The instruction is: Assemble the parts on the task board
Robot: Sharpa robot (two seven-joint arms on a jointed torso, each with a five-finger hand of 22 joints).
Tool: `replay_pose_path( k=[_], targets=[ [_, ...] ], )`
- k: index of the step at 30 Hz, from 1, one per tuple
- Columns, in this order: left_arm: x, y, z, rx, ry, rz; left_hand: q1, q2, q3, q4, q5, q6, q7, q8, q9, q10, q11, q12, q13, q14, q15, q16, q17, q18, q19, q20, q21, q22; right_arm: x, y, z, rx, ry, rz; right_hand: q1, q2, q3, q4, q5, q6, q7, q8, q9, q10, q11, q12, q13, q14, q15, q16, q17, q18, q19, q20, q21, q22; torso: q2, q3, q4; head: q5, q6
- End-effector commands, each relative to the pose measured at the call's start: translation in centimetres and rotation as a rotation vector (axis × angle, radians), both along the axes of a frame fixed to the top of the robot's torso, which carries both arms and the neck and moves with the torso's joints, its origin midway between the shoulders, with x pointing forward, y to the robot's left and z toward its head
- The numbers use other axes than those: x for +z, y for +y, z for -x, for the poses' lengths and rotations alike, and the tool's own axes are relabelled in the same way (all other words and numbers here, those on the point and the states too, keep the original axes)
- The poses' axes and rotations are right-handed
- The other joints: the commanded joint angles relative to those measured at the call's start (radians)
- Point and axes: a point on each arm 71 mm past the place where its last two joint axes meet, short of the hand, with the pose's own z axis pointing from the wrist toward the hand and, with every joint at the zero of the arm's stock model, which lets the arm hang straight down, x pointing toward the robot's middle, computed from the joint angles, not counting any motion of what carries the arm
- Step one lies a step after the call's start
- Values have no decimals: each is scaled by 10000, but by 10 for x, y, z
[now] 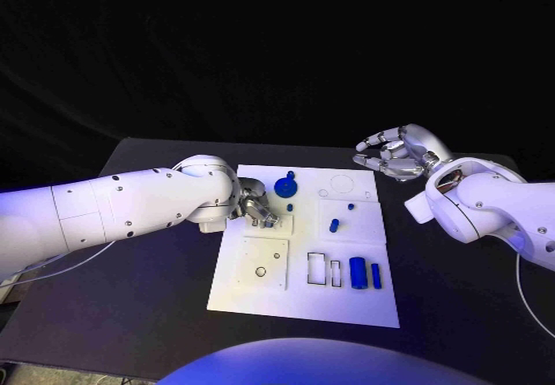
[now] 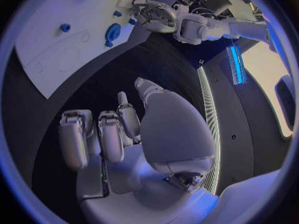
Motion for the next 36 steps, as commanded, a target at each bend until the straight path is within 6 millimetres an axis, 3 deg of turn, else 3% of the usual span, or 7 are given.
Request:
replay_pose_path(
  k=[1, 17, 23, 36],
  targets=[
    [1, 0, 2, -114, 130, 32, -57, -45, -100, 20, -29, 60, -15, -15, -15, 85, -6, 38, 16, 999, -63, 46, 2417, -189, 29, -9, -61, 372, 0, 1, 1, 99, -60, 28, -98, -31, 22, 64, 35, -58, 21, 69, -12, -54, 23, -61, -12, 874, 18, -64, 1943, 63, 607, 7, -61, 2105, -3, 1, -1, 8, -16],
    [9, 2, -1, 195, -17, 453, -70, -40, -233, 95, -24, 64, -16, -20, -30, 69, -6, 11, -21, 983, -66, 20, 2359, -188, 26, -12, -66, 366, 0, 0, 0, 86, -65, 33, -115, -34, 14, 80, 34, -59, 20, 76, -12, -45, 22, -55, -5, 875, 17, -64, 1945, 64, 605, 6, -65, 2102, 0, 1, -2, -1, -4],
    [11, 3, -1, 212, 73, 545, 203, -66, -371, 18, 2, 18, -28, -35, -50, 39, -16, -26, -61, 975, -73, 6, 2330, -187, 26, -19, -72, 366, 0, 0, 0, 89, -56, 36, -119, -34, 12, 86, 35, -59, 19, 79, -12, -52, 22, -60, -12, 874, 17, -65, 1941, 63, 606, 6, -63, 2104, -8, 14, 5, 17, -5],
    [11, 6, 2, 143, 184, 498, 859, -193, -614, -67, 4, -100, -6, -99, -112, -120, 0, -217, -305, 944, -64, -46, 2220, -168, -33, -15, -129, 281, -1, -1, 0, 79, -30, 45, -119, -34, 12, 86, 35, -59, 19, 79, -12, -52, 22, -60, -12, 874, 17, -65, 1941, 63, 606, 6, -63, 2104, 2, 2, 6, 19, -2]
  ],
)
